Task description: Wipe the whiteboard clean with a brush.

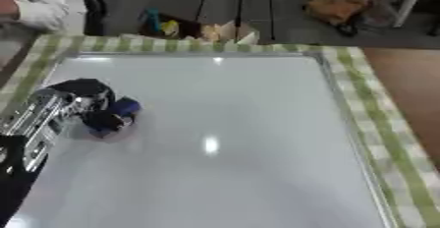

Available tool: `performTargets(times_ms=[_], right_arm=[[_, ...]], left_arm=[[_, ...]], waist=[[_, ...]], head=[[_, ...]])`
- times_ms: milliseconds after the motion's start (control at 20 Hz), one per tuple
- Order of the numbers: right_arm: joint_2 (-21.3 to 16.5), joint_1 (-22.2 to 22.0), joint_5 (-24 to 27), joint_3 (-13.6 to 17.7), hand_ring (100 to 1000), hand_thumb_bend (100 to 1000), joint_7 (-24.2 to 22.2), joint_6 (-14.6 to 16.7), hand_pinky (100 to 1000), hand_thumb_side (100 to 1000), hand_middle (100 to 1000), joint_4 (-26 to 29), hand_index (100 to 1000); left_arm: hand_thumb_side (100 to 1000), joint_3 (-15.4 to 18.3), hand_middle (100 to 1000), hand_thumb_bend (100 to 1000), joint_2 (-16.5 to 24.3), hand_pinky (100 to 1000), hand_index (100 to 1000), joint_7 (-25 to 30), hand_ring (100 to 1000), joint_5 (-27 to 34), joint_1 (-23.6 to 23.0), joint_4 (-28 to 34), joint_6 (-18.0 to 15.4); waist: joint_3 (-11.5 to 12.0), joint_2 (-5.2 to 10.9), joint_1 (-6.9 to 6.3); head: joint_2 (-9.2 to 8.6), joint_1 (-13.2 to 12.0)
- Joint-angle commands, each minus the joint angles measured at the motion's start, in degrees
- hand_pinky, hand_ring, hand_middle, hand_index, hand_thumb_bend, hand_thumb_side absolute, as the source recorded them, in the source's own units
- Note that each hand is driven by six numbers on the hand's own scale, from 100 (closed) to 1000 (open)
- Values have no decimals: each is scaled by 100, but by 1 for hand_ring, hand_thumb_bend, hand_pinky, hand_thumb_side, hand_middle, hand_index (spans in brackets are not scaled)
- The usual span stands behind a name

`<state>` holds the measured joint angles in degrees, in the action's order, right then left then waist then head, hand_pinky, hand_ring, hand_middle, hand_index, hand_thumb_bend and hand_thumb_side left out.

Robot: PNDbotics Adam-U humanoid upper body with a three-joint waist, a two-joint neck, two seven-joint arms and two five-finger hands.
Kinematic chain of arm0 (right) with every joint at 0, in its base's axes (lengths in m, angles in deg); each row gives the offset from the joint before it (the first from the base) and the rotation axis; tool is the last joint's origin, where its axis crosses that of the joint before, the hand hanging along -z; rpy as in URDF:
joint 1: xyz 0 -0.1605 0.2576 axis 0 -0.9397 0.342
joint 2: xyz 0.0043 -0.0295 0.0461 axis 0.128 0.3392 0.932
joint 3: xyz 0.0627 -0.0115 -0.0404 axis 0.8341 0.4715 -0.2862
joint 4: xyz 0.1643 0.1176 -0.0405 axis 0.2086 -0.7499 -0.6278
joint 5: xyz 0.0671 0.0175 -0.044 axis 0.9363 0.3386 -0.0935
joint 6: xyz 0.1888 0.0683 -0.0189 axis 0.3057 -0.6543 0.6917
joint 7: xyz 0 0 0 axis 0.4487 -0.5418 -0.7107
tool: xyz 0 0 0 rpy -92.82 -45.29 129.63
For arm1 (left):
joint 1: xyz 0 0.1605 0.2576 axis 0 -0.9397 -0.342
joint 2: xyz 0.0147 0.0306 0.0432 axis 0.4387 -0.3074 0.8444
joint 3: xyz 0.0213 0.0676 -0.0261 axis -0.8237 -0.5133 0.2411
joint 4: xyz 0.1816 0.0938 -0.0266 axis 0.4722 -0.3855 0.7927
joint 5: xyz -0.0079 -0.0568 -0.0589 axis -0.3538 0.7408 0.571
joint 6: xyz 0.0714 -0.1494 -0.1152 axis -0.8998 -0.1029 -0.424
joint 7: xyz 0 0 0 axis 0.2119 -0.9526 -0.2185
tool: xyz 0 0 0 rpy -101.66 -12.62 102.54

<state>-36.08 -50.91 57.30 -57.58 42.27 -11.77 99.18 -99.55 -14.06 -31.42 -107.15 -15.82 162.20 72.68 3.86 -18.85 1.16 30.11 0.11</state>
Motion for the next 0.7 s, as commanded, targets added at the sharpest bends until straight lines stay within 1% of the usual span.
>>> performTargets(times_ms=[50,200,300,550,650,700], right_arm=[[-91,62,-4,36,889,100,25,6,825,1000,710,73,829],[-91,63,-8,36,888,100,26,5,825,1000,710,73,829],[-95,63,-10,39,888,100,30,2,825,1000,710,73,829],[-99,73,-9,36,889,100,31,4,825,1000,710,73,829],[-97,76,-6,35,889,100,32,4,825,1000,710,73,829],[-96,77,-5,34,889,100,32,4,825,1000,710,73,829]], left_arm=[[807,-151,349,100,185,100,608,42,391,130,-34,382,-82],[800,-237,350,100,303,100,611,14,392,140,-127,775,-83],[799,-297,353,100,379,101,613,-70,395,43,-230,1063,-52],[783,-502,364,100,604,113,625,-505,407,-489,-505,1760,67],[792,-583,373,100,651,121,637,-564,412,-595,-609,1898,89],[800,-606,394,100,658,136,656,-576,426,-623,-649,1929,103]], waist=[[-9,91,-8],[-7,88,-6],[-7,85,-4],[-6,74,-7],[2,67,-6],[6,65,-5]], head=[[-50,-5],[-47,-12],[-54,-11],[-48,-13],[-45,-16],[-45,-15]])
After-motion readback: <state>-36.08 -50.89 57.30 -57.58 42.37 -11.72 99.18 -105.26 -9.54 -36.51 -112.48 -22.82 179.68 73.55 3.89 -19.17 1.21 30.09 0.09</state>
